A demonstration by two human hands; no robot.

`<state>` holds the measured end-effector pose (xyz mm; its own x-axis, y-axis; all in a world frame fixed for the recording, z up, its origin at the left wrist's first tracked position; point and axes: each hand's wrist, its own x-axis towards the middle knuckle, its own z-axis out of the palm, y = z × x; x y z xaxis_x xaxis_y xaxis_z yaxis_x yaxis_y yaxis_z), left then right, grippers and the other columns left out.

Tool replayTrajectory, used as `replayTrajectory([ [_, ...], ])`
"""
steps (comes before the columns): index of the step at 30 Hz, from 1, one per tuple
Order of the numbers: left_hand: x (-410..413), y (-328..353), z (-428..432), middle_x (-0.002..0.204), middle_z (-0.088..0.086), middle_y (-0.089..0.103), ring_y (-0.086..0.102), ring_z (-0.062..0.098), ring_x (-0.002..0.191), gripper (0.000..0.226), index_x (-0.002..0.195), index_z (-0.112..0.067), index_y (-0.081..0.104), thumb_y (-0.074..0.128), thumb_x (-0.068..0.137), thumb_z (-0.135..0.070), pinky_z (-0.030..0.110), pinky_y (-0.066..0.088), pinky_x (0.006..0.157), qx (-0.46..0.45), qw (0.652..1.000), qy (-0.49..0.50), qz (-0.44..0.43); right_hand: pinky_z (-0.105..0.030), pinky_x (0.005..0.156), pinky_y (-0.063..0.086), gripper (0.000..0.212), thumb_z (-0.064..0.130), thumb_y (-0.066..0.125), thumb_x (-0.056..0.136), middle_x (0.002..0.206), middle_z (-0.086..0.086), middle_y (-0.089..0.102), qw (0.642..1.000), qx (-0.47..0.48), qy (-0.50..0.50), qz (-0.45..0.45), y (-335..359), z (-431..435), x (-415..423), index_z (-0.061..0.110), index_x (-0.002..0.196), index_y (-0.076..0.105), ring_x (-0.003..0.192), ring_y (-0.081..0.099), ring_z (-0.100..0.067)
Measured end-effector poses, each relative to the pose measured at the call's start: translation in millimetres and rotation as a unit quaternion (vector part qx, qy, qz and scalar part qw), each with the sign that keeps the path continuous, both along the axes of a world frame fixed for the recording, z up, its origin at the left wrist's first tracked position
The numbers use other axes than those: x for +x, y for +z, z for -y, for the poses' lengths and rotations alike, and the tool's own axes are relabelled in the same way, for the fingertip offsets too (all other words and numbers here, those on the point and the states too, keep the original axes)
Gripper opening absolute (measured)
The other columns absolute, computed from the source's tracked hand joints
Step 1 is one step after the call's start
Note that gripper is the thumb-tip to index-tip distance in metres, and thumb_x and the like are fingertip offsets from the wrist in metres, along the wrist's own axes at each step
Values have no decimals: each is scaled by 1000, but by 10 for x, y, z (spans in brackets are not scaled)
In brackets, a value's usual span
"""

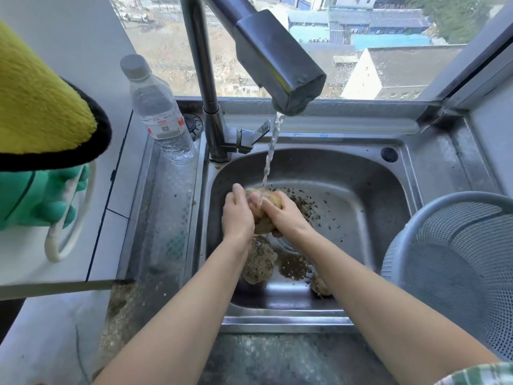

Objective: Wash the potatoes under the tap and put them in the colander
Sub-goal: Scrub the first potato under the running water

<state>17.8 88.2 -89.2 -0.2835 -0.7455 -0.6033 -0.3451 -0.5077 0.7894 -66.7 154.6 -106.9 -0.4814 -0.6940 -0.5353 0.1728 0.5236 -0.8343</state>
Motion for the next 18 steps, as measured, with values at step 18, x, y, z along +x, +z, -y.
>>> replayTrajectory([
  [18, -144, 17, 122, 88, 13, 67, 65, 25, 80, 28, 88, -13, 67, 50, 102, -30, 38, 56, 73, 167, 986, 2, -30, -32, 65, 54, 40, 56, 55, 88, 99, -12, 72, 992, 99, -38, 75, 62, -50, -70, 19, 88, 69, 81, 69, -25],
])
